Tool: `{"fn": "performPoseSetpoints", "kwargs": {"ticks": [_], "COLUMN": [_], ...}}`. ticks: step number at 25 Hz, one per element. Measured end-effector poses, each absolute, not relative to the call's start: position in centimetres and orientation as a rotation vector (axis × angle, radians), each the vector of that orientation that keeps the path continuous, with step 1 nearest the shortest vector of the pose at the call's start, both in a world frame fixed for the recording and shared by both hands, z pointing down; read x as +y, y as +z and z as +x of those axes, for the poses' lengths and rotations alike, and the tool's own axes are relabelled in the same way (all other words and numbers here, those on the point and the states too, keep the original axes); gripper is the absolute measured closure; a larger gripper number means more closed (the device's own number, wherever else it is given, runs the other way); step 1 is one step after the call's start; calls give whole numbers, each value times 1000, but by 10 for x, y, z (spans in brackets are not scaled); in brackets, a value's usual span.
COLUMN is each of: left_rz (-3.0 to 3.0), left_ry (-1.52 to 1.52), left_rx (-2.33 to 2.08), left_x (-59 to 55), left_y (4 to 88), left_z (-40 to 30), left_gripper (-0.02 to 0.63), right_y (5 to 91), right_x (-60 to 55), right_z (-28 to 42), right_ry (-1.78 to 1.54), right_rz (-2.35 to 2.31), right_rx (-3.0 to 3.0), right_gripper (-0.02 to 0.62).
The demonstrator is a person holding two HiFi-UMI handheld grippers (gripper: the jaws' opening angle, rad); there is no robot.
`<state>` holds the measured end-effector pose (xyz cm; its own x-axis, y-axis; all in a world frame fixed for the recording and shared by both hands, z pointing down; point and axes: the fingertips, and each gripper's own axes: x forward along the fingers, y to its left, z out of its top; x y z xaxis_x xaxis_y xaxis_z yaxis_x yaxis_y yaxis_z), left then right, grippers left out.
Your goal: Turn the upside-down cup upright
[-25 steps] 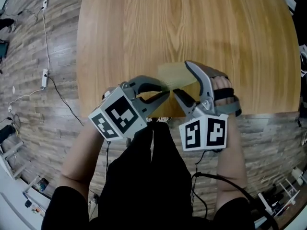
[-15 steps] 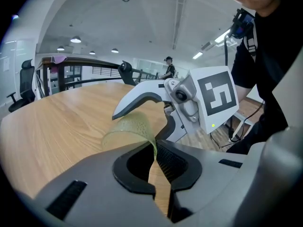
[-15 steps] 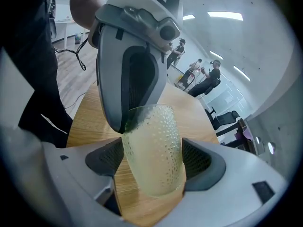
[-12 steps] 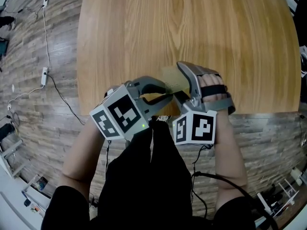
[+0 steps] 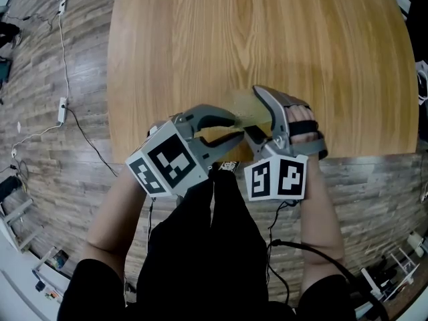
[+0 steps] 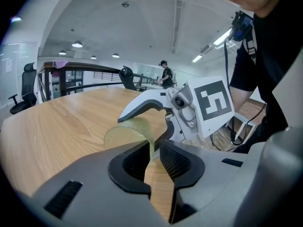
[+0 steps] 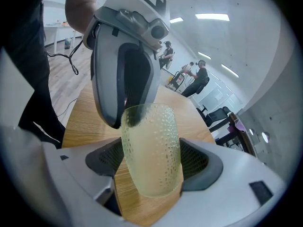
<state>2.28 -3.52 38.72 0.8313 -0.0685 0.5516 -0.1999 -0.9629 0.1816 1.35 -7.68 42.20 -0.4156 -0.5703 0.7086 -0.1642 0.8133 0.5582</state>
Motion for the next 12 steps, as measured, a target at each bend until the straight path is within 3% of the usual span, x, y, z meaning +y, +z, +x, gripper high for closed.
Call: {"fn": "performPoseSetpoints", "kwargs": {"ticks": [2,7,12], "left_rz": [2795,2823,2809], "left_ry": [787,699,572], "left_rx": [-202,-332,-664], "left_x": [-34,-53,-90], "left_y": [381,368,358], "left_z": [22,8,-17], "left_gripper": [508,508,553], "right_y": [422,420,395], "right_x": [-80,-92,-98], "right_z": [17,37,41], "right_ry": [-490,-416,-199], "right_rz": [576,705,883], "right_rx": [-1987,-2039,-2340], "right_gripper": [267,267,267]}}
